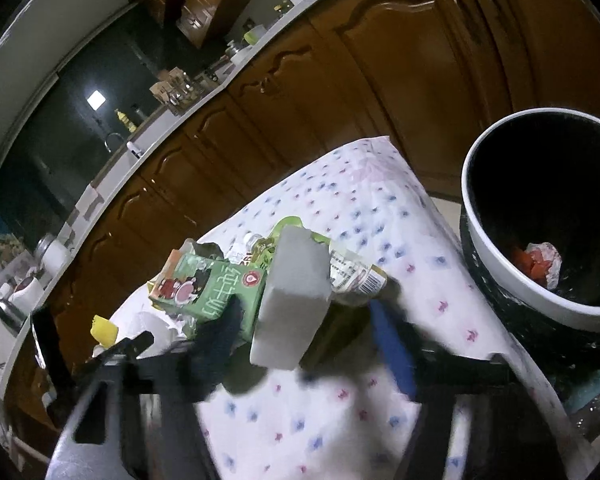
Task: Collect trash
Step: 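Grasp the white foam block with the right tool while the left tool reaches the white plastic cup, then drop the foam block into the bin with the right tool while the left tool drops the plastic cup, then grasp the green drink pouch with the right tool while the left tool grasps the green juice carton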
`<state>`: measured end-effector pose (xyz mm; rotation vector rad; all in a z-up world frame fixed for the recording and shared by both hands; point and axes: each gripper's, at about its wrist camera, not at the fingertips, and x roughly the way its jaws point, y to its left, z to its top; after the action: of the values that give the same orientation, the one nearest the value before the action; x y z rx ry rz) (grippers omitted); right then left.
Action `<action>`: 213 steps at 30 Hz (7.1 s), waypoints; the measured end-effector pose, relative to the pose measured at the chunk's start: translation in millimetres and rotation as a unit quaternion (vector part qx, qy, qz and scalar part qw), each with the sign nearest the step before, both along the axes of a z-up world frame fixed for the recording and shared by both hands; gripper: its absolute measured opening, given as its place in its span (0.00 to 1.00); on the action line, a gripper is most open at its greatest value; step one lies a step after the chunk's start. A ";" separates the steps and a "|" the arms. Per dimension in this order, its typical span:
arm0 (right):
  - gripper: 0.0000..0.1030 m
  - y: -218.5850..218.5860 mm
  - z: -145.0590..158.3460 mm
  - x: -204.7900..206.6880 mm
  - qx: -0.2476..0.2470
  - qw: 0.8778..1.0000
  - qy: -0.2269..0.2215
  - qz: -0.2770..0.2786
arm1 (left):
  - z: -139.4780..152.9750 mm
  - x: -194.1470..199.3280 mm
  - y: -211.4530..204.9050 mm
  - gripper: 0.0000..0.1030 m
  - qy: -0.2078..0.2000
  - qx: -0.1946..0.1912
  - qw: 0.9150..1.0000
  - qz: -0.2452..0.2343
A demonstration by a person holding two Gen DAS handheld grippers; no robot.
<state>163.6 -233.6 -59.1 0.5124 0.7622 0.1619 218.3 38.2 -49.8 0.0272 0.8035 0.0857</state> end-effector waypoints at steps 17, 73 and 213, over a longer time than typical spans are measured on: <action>0.29 -14.0 35.0 -64.3 -0.013 0.998 -0.057 0.014 | 47.2 -81.5 -31.2 0.00 -0.053 -0.082 0.993 -0.070; 0.30 -114.3 58.2 -113.6 -0.056 0.993 -0.068 -0.078 | 92.0 -69.3 -214.1 0.10 -0.023 -0.174 0.942 -0.285; 0.05 2.2 14.1 -34.1 -0.145 0.980 0.000 0.135 | 0.0 -81.9 -111.8 0.30 0.015 -0.124 0.969 -0.212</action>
<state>129.5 -231.4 -45.0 0.1304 0.8377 0.2969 136.4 -73.6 -49.8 -0.0361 0.8196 -0.4198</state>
